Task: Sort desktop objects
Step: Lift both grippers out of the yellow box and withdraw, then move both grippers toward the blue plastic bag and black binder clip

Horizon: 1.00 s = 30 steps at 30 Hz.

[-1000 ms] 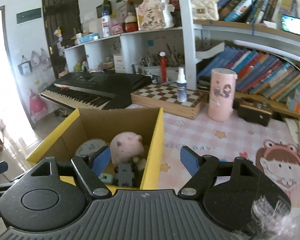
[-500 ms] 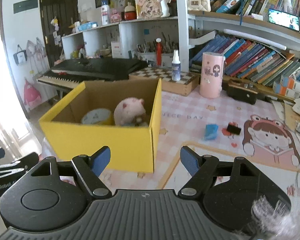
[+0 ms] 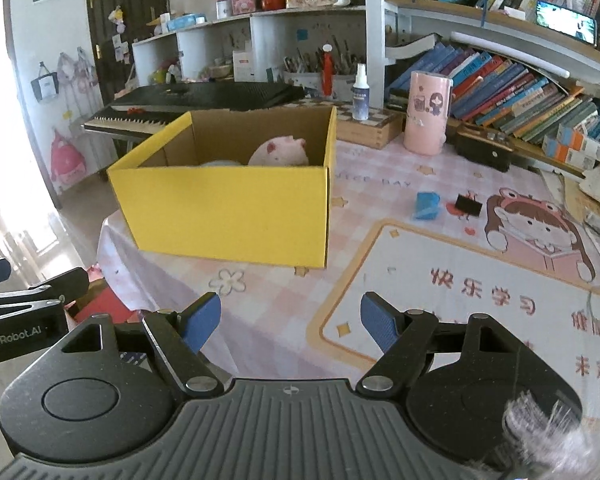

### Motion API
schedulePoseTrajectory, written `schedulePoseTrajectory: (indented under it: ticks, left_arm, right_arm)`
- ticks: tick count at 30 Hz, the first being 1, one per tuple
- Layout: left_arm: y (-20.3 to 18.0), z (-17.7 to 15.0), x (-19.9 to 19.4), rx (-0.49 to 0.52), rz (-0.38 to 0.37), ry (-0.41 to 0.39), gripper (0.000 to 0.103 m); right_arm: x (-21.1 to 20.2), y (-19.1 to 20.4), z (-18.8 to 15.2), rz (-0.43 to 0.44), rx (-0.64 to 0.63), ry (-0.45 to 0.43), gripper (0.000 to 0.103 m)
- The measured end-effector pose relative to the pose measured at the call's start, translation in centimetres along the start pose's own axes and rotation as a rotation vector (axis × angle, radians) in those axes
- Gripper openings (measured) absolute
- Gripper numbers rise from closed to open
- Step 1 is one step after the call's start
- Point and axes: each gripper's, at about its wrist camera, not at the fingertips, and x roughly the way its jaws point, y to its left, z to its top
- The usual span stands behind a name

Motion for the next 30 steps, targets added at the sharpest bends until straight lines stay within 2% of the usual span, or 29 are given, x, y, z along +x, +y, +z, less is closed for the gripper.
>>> schedulePoseTrajectory:
  ticks: [14, 30]
  left_arm:
    - [0.3, -1.6, -0.8, 0.020, -0.045, 0.053, 0.100]
    - [-1.1, -1.7, -0.6, 0.041, -0.116, 0.069, 0.103]
  right_arm:
    - [-1.2, 0.9, -2.0, -0.025, 0.010, 0.038, 0.078]
    - [-2.2, -0.2, -2.9, -0.081, 0.024, 0.058, 0.081]
